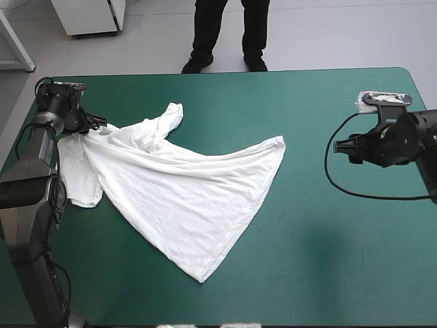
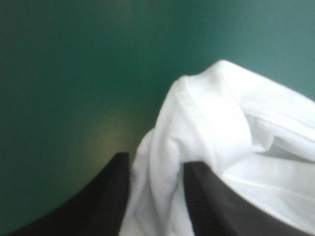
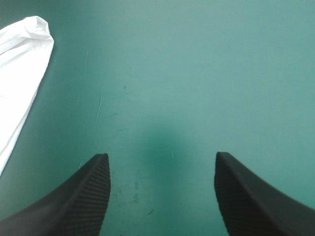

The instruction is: Fold the cloth

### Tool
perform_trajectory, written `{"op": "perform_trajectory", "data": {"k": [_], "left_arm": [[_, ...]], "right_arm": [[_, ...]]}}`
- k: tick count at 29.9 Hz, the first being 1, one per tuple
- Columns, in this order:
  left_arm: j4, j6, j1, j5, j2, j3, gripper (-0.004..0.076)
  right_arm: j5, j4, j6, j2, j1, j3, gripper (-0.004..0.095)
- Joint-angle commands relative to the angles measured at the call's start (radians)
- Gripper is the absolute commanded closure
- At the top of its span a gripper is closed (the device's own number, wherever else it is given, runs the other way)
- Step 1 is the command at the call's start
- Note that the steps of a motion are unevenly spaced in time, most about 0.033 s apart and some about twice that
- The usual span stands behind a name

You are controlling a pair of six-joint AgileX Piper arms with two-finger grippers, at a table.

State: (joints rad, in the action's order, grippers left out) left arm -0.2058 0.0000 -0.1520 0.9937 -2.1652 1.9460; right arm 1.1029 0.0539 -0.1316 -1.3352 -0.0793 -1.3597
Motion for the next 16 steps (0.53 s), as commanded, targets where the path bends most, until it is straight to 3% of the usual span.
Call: {"op": "perform_trajectory", "data": {"k": [1, 3, 8, 16], "left_arm": [[0.0, -0.005, -0.002, 0.067, 0.071, 0.053, 0.0227], [-0.003, -0.007, -0.002, 0.106, 0.085, 0.065, 0.0195], [0.071, -0.007, 0.001, 0.139, 0.177, 0.064, 0.0197], [0.159, 0.029, 0.096, 0.294, 0.364, 0.047, 0.0202]], "right_arm": [[-0.033, -0.005, 0.001, 0.027, 0.008, -0.025, 0.0332], [-0.033, -0.01, 0.003, 0.027, 0.008, -0.025, 0.0332], [-0.031, -0.01, 0.005, 0.027, 0.008, -0.025, 0.0332], [-0.024, -0.008, 0.013, 0.027, 0.008, -0.025, 0.0332]]}}
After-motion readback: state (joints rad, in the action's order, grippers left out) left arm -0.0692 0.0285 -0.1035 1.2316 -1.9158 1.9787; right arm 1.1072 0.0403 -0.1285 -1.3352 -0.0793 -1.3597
